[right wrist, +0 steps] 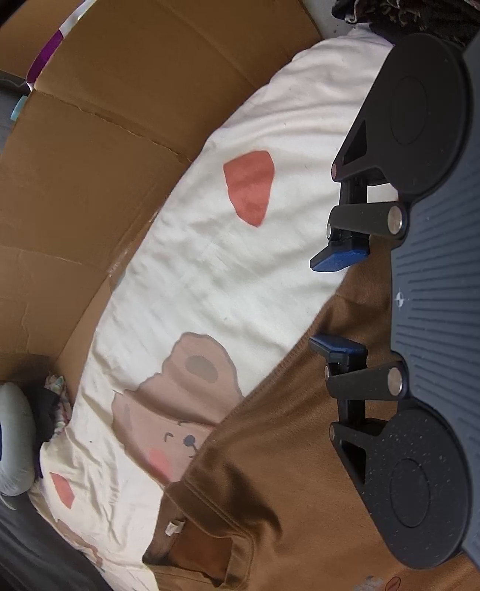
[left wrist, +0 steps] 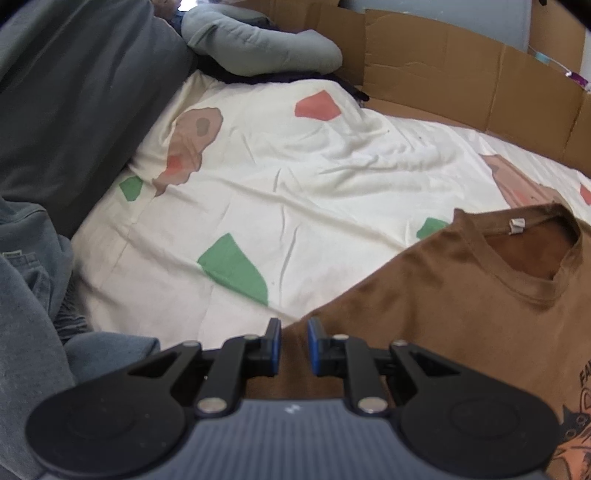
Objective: Fold clothes
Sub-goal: 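Position both open tools over the T-shirt edge beside the collar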
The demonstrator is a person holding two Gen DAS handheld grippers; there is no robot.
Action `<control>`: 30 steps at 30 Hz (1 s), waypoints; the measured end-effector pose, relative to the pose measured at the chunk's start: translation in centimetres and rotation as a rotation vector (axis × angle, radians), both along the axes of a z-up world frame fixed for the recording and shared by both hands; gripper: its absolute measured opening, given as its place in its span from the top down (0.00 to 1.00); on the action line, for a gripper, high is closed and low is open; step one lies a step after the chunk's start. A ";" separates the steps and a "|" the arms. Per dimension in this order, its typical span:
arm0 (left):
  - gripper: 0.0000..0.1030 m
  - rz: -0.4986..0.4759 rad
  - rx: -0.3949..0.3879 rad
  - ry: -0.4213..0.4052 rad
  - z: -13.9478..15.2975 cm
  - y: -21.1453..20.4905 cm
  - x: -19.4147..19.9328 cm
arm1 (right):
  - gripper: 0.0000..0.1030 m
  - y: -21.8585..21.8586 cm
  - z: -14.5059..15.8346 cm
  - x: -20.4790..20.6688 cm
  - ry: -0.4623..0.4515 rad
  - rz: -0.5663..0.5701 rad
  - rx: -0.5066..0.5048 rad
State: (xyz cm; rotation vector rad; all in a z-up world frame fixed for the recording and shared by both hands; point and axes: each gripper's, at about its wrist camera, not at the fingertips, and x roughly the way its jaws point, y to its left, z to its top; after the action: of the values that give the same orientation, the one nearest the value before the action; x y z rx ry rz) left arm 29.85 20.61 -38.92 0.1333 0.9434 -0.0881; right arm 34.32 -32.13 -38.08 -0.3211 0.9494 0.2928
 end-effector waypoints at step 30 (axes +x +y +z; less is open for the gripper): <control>0.67 -0.211 0.138 0.063 -3.1 -2.5 2.0 | 0.58 1.7 -1.2 0.0 0.038 0.179 -0.055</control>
State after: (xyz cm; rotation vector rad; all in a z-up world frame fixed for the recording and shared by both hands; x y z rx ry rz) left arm 31.82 18.07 -42.00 0.3592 0.9962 -0.2230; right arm 34.33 -30.38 -39.26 -0.4539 0.9686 0.4380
